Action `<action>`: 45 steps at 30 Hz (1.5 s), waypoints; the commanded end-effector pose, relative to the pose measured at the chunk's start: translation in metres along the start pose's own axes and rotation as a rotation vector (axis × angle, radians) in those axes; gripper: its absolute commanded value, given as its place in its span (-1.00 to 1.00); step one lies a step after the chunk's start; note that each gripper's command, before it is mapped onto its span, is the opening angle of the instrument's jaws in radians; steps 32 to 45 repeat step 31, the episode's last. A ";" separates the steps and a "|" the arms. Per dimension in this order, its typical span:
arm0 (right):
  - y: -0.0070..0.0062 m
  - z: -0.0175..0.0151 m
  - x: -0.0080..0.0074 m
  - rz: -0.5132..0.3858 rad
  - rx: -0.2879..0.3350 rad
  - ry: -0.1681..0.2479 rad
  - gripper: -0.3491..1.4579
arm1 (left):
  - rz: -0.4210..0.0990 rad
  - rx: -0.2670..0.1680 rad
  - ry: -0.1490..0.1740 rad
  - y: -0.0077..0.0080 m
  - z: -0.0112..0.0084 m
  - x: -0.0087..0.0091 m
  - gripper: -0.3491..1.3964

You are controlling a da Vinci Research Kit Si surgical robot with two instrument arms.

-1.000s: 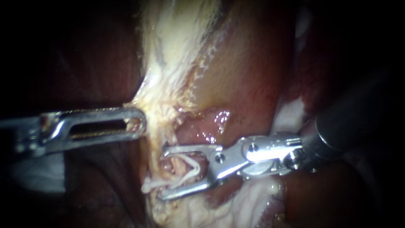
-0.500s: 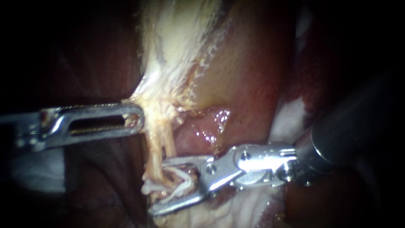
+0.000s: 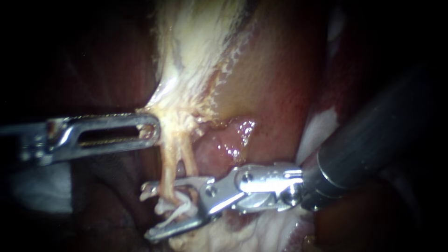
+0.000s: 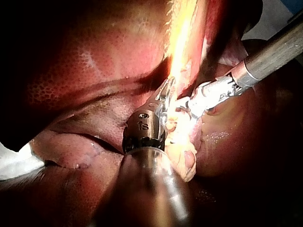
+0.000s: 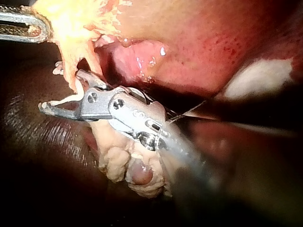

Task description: Clipping second clip left tube

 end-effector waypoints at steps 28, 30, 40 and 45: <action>0.0006 -0.0033 -0.0011 0.013 -0.090 -0.095 -1.00 | -0.001 -0.001 -0.001 -0.0001 0.0000 0.0000 -1.00; 0.0006 -0.0033 -0.0011 0.013 -0.090 -0.095 -1.00 | -0.001 -0.002 -0.001 -0.0001 0.0000 0.0000 -1.00; 0.0007 -0.0033 -0.0011 0.013 -0.090 -0.095 -1.00 | -0.001 -0.002 -0.001 -0.0001 0.0000 0.0000 -1.00; 0.0007 -0.0033 -0.0011 0.013 -0.090 -0.095 -1.00 | -0.001 -0.002 -0.001 -0.0001 0.0000 0.0000 -1.00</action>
